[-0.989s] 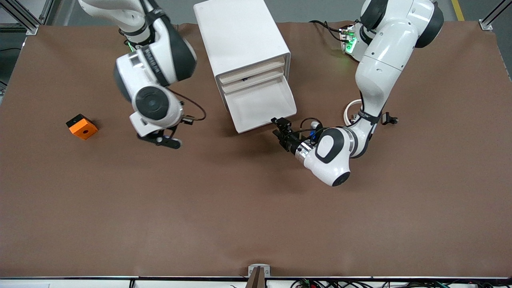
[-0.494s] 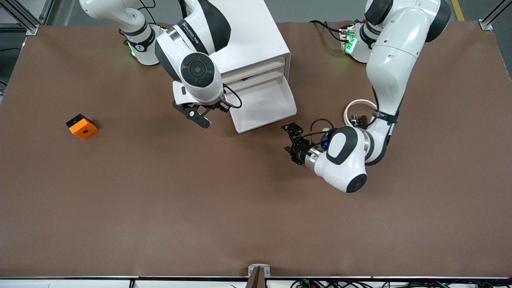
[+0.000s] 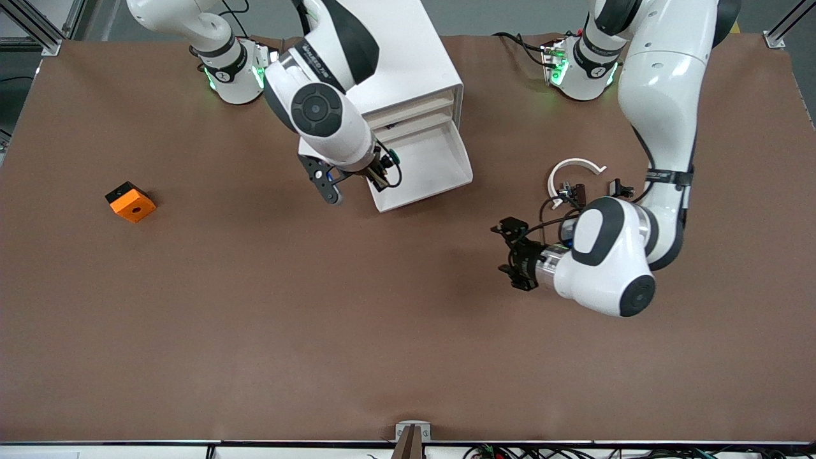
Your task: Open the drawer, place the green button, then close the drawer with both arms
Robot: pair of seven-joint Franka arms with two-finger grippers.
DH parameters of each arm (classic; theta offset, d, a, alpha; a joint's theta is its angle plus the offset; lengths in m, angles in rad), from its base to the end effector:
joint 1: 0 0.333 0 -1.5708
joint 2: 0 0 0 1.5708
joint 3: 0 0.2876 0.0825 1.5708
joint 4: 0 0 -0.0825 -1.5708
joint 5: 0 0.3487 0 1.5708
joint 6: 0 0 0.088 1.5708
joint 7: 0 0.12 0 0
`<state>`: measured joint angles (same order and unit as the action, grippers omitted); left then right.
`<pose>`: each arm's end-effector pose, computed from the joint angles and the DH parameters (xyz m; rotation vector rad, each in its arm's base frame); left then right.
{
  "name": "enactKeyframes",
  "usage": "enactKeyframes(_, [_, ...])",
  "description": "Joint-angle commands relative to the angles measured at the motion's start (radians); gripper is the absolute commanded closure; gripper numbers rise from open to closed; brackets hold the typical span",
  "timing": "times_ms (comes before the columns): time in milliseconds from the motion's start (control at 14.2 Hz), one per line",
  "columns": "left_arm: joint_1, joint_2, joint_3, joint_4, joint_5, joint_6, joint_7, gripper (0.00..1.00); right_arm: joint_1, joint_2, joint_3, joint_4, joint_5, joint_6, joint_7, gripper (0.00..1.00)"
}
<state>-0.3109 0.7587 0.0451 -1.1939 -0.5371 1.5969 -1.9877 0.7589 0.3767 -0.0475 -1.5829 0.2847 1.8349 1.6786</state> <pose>0.6173 -0.2379 0.3023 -1.7759 -2.3025 0.8951 0.4432 0.4204 0.3875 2.6680 -1.5575 -0.4349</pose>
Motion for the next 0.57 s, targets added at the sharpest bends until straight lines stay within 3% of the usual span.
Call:
enactKeyframes(0, [-0.004,-0.068,0.033,-0.012,0.066,0.000,0.268,0.00,0.048,0.027,-0.011,0.006,0.019,0.023,0.114,0.86])
enactKeyframes(494, [-0.007,-0.148,0.059,-0.018,0.265,-0.005,0.800,0.00,0.115,0.114,-0.011,-0.006,0.021,0.073,0.182,0.86])
